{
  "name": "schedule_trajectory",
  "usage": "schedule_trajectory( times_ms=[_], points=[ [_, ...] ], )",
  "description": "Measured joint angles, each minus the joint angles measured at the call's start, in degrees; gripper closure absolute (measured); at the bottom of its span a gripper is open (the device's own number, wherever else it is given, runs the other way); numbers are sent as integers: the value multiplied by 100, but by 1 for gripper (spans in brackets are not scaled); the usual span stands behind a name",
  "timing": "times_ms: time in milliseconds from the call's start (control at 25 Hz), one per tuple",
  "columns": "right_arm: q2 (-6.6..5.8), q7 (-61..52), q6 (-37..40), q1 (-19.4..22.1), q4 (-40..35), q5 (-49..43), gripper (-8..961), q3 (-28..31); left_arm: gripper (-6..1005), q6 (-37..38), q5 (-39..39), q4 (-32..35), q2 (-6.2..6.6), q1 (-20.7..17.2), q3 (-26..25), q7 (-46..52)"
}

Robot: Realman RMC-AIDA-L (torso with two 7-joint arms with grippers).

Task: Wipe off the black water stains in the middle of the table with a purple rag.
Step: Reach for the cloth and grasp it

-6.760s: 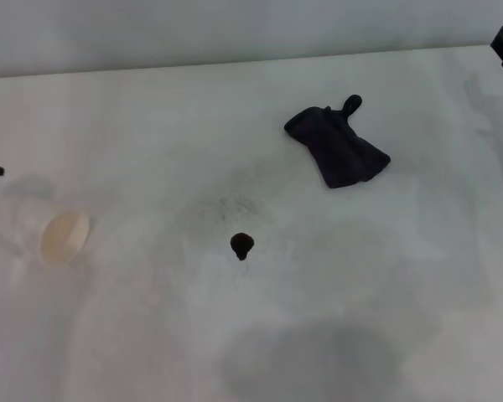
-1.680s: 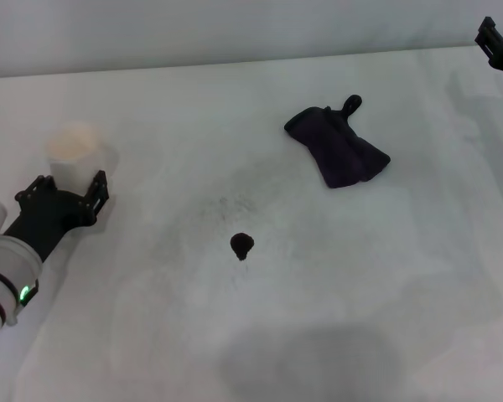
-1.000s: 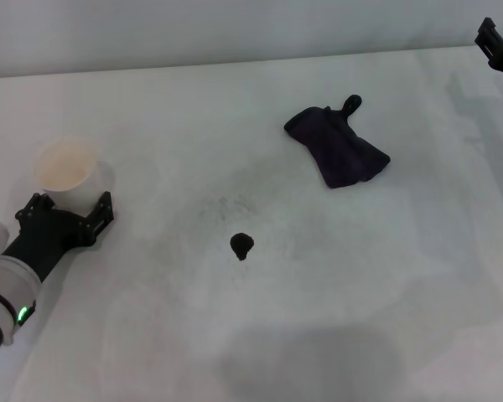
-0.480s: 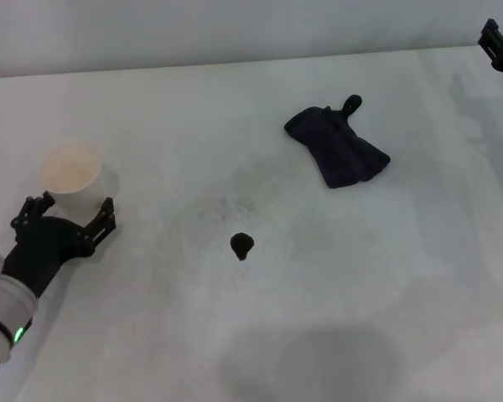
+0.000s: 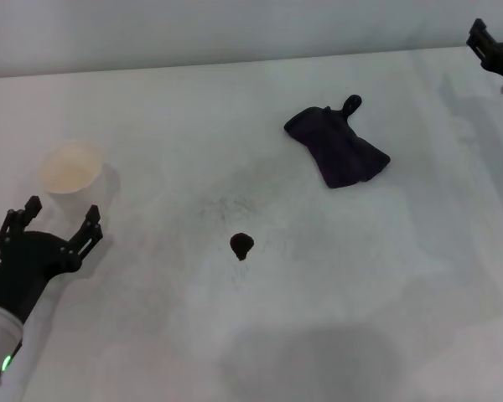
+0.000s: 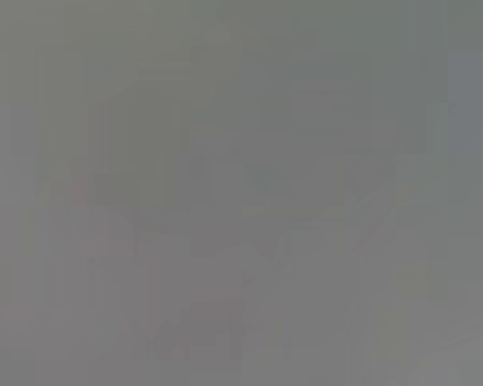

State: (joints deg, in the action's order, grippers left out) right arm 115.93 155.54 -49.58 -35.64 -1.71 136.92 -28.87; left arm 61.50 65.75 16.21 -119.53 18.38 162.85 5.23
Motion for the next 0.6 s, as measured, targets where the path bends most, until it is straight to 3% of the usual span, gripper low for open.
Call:
schedule_trajectory(
  times_ms=[400,600],
  points=[
    [-24,-809,-4,-73,-162,1,126,-1152,109,888,6,261,-4,-528,6,50],
    [-65,-1627,489,-68,-823,-116,126,-2835,109,1284,-1,358,-1,-613,11,175]
  ],
)
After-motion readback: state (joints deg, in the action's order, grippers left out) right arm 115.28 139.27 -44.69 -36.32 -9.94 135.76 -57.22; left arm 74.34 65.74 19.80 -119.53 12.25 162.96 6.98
